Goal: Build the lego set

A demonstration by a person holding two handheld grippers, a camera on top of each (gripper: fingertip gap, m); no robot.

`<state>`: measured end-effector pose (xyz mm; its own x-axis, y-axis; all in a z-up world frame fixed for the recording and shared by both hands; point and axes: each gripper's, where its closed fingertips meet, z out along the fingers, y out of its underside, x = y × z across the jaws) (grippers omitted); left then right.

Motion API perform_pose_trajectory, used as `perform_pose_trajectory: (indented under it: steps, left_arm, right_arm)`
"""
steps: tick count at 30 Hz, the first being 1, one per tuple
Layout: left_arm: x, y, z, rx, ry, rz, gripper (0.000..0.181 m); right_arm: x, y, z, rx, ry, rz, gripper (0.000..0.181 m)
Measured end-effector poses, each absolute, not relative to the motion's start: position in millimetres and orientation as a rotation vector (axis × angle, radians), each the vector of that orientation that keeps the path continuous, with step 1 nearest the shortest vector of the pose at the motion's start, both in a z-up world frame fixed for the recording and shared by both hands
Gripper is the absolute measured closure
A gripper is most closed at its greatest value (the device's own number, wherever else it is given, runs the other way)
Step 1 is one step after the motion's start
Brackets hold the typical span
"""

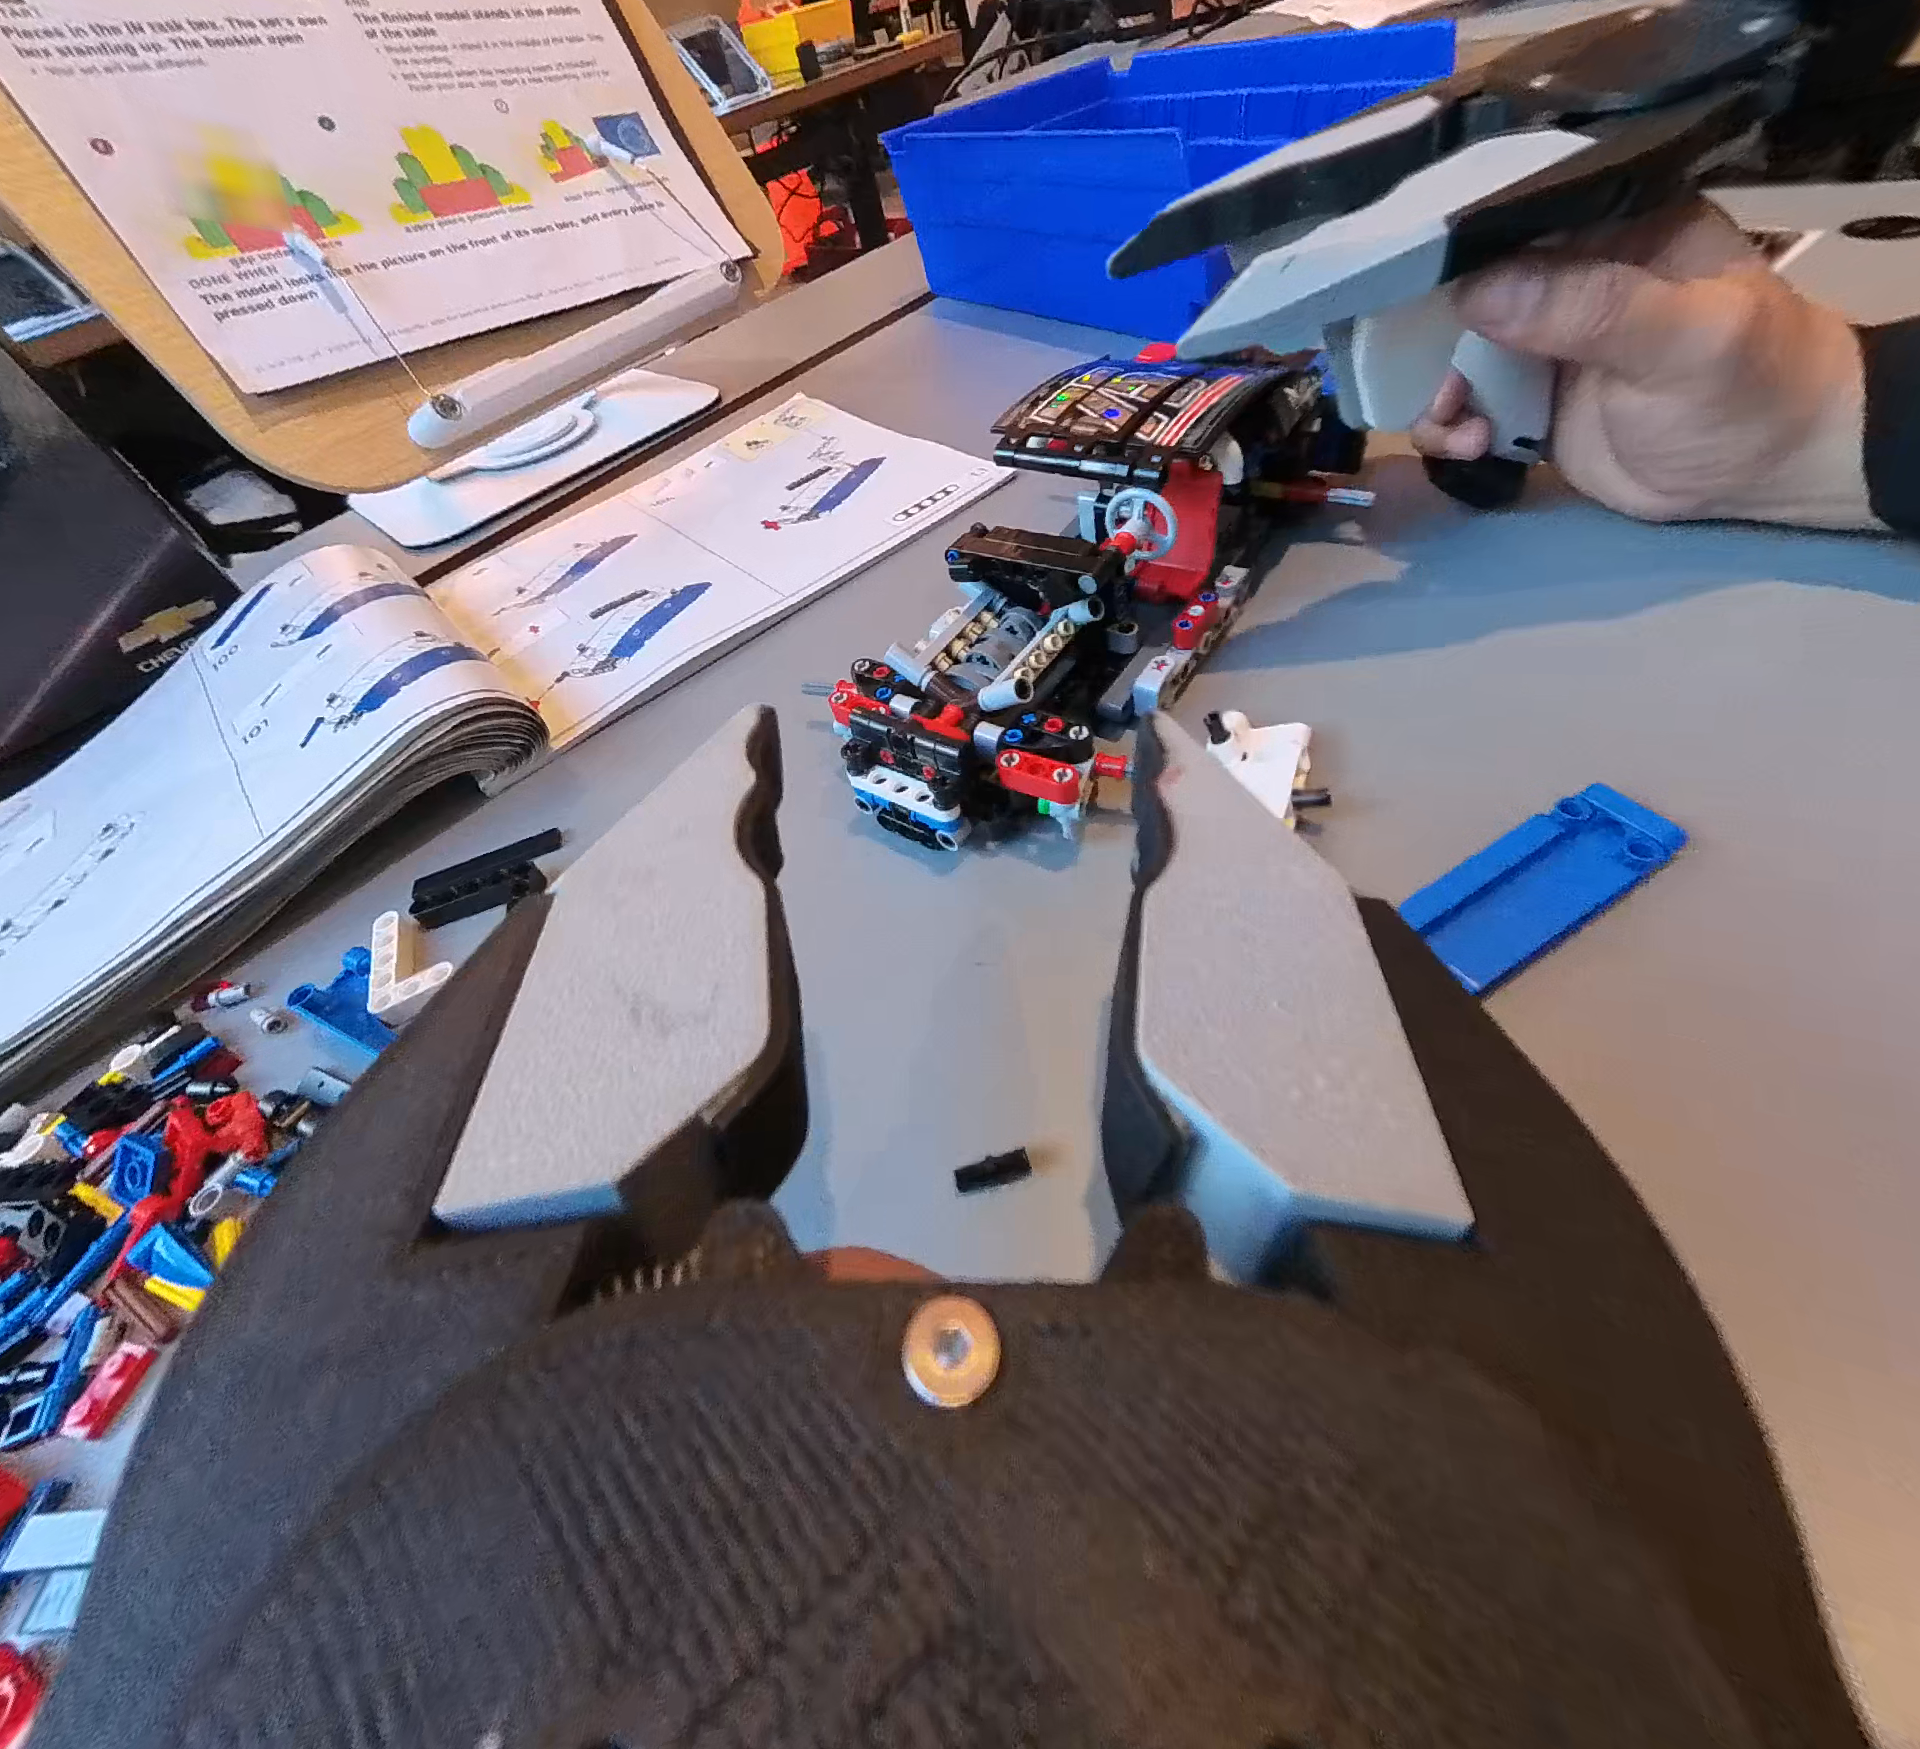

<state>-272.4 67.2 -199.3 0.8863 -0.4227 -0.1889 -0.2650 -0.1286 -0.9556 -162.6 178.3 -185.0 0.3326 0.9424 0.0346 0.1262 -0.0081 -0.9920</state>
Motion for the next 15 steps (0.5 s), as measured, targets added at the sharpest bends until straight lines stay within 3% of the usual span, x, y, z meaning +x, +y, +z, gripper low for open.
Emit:
perform_pose_trajectory:
  steps: [9, 15]
  left_arm:
    - [-277, 69, -200, -1.736, 0.496, -0.149, 0.113]
    - [-272, 67, -202, -1.717, 0.558, -0.067, 0.116]
  right_arm:
    - [-172, 188, -174, -1.331, -1.221, 0.952, 0.102]
    - [-159, 162, -157, -1.131, -1.231, 0.802, 0.120]
